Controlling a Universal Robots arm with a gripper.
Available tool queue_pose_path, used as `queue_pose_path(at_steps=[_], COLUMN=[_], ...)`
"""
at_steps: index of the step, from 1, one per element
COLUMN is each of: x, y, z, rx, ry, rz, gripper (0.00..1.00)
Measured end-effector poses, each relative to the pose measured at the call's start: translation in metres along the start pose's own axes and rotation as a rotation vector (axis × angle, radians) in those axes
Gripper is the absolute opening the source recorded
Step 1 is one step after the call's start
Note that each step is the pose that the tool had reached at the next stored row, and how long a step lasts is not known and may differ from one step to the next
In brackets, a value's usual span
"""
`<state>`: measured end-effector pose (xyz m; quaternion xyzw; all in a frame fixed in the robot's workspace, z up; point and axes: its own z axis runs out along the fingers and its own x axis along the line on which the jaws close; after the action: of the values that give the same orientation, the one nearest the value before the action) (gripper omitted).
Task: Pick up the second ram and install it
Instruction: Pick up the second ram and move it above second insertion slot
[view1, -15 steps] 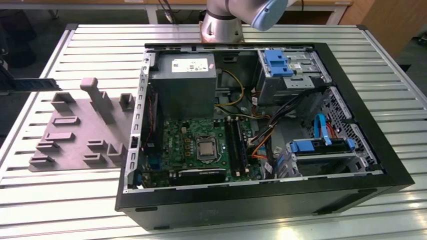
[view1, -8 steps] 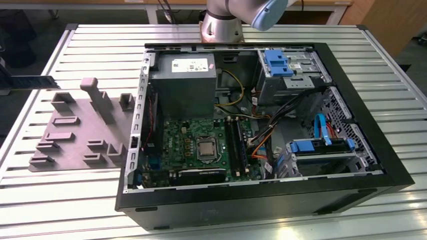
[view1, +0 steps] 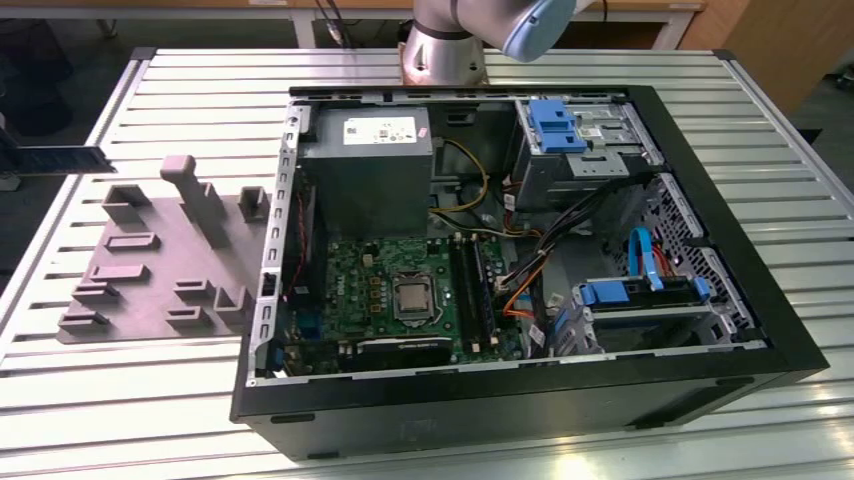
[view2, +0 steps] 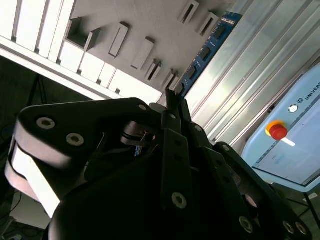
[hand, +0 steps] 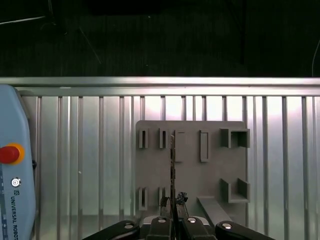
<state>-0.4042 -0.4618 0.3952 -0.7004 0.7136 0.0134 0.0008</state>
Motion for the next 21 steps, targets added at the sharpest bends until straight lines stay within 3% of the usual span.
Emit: queue_pose_path(at_steps=[21], x=[-0.0010], y=[0.0002], z=[-0.0113], rx=[0.0001], ry=[0.0082], rz=[0.000], gripper=[0.14])
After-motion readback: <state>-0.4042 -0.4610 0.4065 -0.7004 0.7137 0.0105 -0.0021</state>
